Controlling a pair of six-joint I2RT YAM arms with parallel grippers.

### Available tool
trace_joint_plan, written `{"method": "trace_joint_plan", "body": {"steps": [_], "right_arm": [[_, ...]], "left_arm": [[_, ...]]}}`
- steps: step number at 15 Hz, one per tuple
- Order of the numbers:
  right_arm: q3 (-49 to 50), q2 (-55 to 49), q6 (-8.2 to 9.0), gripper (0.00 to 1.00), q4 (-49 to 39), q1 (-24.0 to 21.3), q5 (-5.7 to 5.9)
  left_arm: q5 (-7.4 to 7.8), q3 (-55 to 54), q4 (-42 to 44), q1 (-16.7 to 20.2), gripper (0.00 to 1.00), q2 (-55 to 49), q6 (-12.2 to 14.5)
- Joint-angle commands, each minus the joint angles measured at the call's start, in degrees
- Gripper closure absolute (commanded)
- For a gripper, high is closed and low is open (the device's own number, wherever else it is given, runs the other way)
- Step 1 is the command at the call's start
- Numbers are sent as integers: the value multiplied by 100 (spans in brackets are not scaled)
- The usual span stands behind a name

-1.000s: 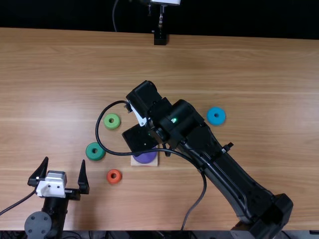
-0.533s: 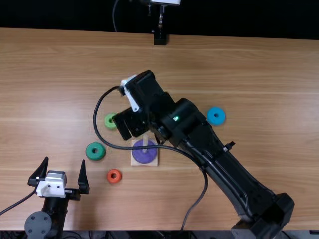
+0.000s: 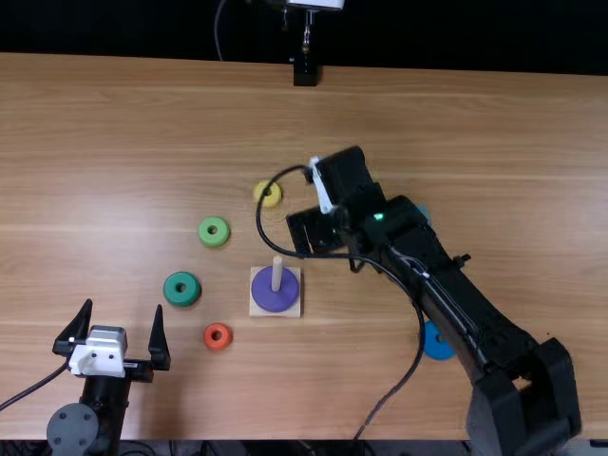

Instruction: Build the Hanoi tower: stack the rings onto the peg from bottom to top in this color order: purple, dark blue, light blue, dark green, light green, yellow, orange.

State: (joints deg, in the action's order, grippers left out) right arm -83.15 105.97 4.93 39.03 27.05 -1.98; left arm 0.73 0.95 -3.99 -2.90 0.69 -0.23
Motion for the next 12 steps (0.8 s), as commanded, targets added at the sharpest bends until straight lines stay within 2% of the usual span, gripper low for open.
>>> {"method": "trace_joint_plan", "body": {"steps": [1, 2, 5, 7, 8, 12], "right_arm": [[484, -754, -208, 0, -89, -349, 8], [906, -938, -356, 0, -142, -499, 8], [1979, -1747, -503, 0, -152, -982, -3], [2532, -2116, -746, 0, -152, -1061, -3], [2778, -2292, -809, 0, -142, -1105, -3], [3692, -2924, -841, 0, -142, -1483, 8]], "left_arm": [[96, -95, -128, 17, 0, -69, 23], [96, -95, -128, 17, 0, -69, 23], [96, -95, -128, 17, 0, -69, 23], [96, -95, -128, 17, 0, -69, 23], [96, -95, -128, 17, 0, -69, 23], [96, -95, -128, 17, 0, -69, 23]]}}
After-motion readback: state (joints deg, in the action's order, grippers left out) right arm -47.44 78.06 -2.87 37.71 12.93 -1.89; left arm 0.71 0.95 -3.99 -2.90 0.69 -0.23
